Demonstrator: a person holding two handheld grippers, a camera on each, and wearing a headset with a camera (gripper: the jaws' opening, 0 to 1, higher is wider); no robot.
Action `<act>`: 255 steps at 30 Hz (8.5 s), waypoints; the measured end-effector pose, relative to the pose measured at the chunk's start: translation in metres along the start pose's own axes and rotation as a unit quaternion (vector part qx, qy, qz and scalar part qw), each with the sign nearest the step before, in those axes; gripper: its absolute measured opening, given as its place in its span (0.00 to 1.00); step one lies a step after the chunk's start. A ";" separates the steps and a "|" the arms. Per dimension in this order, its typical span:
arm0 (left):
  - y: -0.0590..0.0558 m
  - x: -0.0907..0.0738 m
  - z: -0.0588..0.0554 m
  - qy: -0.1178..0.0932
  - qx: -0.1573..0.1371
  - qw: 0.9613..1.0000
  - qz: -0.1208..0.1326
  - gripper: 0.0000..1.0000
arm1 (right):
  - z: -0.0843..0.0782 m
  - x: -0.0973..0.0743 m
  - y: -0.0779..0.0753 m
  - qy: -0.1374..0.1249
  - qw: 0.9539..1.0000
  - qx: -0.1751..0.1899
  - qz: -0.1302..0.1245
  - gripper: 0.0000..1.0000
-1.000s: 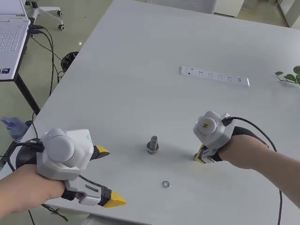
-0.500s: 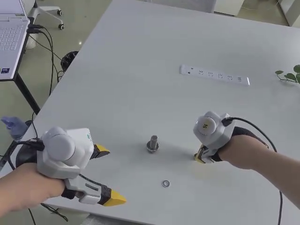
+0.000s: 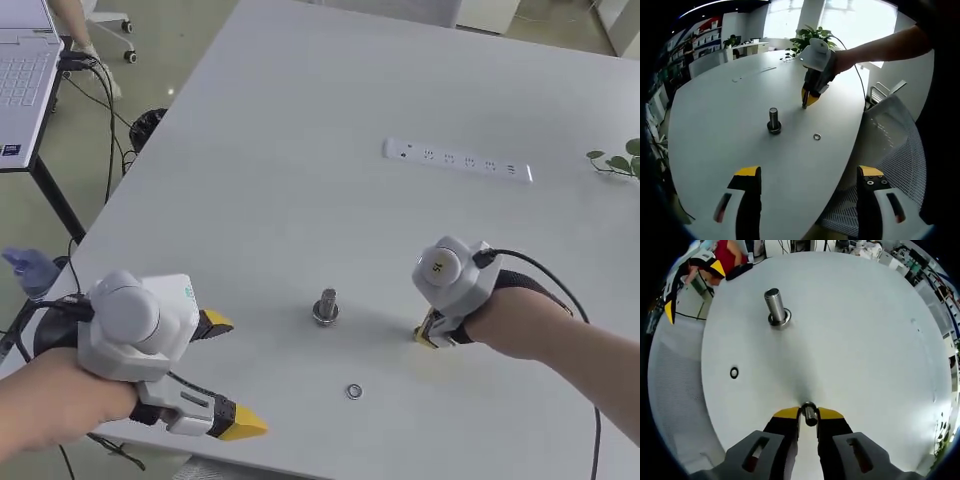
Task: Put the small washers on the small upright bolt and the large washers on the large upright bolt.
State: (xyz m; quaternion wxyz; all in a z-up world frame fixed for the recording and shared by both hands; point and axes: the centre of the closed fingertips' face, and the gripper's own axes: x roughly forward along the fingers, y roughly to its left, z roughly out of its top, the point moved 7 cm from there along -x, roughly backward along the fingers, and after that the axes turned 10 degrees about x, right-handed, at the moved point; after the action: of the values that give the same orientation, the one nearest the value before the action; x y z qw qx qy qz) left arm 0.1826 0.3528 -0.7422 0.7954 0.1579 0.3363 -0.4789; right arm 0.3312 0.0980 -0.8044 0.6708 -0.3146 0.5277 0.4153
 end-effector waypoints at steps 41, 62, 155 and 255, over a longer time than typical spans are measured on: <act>-0.004 -0.002 0.003 -0.007 0.006 1.000 0.002 0.78 | 0.004 -0.026 -0.001 -0.002 1.000 0.008 0.022 0.24; -0.009 -0.006 0.004 -0.008 0.016 1.000 0.002 0.78 | 0.005 -0.052 0.009 -0.014 1.000 -0.002 0.017 0.24; -0.014 -0.017 -0.010 -0.006 0.015 1.000 -0.006 0.77 | 0.009 0.019 0.112 -0.077 0.992 -0.078 0.065 0.24; -0.013 -0.010 0.000 -0.009 0.017 1.000 -0.003 0.75 | -0.016 -0.035 0.073 -0.037 0.997 -0.030 0.063 0.12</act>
State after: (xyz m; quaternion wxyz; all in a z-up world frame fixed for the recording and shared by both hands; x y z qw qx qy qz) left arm 0.1680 0.3524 -0.7341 0.7938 0.1659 0.3219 -0.4886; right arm 0.2558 0.1093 -0.7732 0.6528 -0.2845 0.5086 0.4840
